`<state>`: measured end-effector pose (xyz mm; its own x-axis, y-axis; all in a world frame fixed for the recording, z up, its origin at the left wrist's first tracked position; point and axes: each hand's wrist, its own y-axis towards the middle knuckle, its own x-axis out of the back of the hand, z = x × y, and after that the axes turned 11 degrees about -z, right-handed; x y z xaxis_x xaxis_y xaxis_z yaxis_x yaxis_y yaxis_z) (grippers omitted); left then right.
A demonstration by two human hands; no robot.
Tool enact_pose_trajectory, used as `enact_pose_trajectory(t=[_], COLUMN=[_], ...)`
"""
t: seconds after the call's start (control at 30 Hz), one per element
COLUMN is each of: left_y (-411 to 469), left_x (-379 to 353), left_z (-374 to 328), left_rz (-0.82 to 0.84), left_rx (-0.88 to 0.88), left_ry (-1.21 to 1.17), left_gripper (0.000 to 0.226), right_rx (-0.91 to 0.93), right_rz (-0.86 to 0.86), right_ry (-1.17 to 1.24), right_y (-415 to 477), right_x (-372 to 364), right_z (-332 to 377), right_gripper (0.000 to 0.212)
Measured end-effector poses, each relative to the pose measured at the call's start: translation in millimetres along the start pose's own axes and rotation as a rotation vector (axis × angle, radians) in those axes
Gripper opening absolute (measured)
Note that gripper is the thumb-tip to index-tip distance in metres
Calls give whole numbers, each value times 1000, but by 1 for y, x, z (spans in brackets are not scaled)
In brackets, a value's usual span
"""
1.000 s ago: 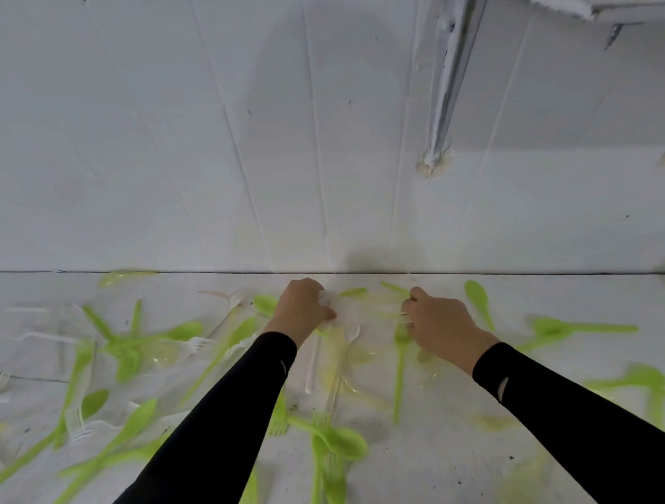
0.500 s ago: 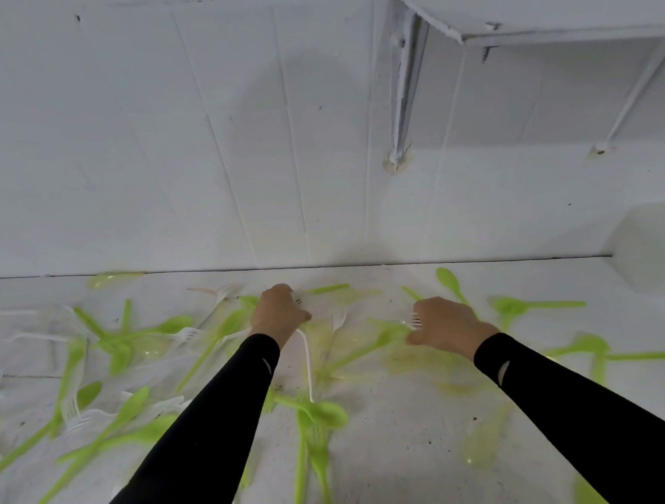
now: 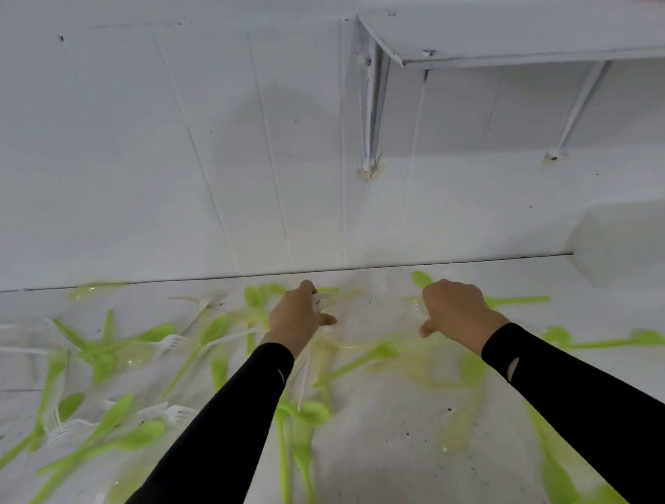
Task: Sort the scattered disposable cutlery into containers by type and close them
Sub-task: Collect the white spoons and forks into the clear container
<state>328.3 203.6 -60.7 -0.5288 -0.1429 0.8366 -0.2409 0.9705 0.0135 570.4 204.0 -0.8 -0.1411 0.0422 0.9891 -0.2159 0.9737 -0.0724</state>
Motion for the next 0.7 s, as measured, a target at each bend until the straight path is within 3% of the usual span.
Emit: enact_pose_trajectory(t=[0.1, 0.23, 0.3, 0.37, 0.4, 0.47, 0.53, 0.6, 0.7], left_y=[-4, -1, -7, -22, -32, -54, -77, -101, -126], left_x=[-7, 5, 17, 29, 35, 43, 43, 36, 22], left_z=[0, 1, -7, -21, -30, -45, -49, -46, -34], left_rz=[-5, -123, -254, -343, -336, -258, -211, -192, -286], left_rx=[27, 39, -17, -45, -26, 58, 111, 179, 364], left_ry=[81, -98, -164, -325, -466, -760, -919, -1050, -1204], left_gripper=[44, 32, 38, 35, 33, 29, 24, 24, 23], right_rx=[-53, -134, -162, -131, -130, -145, -98, -44, -30], right_rz=[-115, -275, -206, -141, -112, -77, -57, 5, 9], right_ry=[89, 364, 651, 982, 1134, 1313, 1313, 1191, 1088], right_y=[-10, -29, -35, -41, -43, -52, -62, -74, -91], right_x=[0, -7, -9, -10, -10, -5, -6, -10, -21], right_z=[-4, -6, 3, 20, 30, 48, 61, 71, 80], right_gripper=[45, 33, 46, 32, 19, 27, 21, 30, 30])
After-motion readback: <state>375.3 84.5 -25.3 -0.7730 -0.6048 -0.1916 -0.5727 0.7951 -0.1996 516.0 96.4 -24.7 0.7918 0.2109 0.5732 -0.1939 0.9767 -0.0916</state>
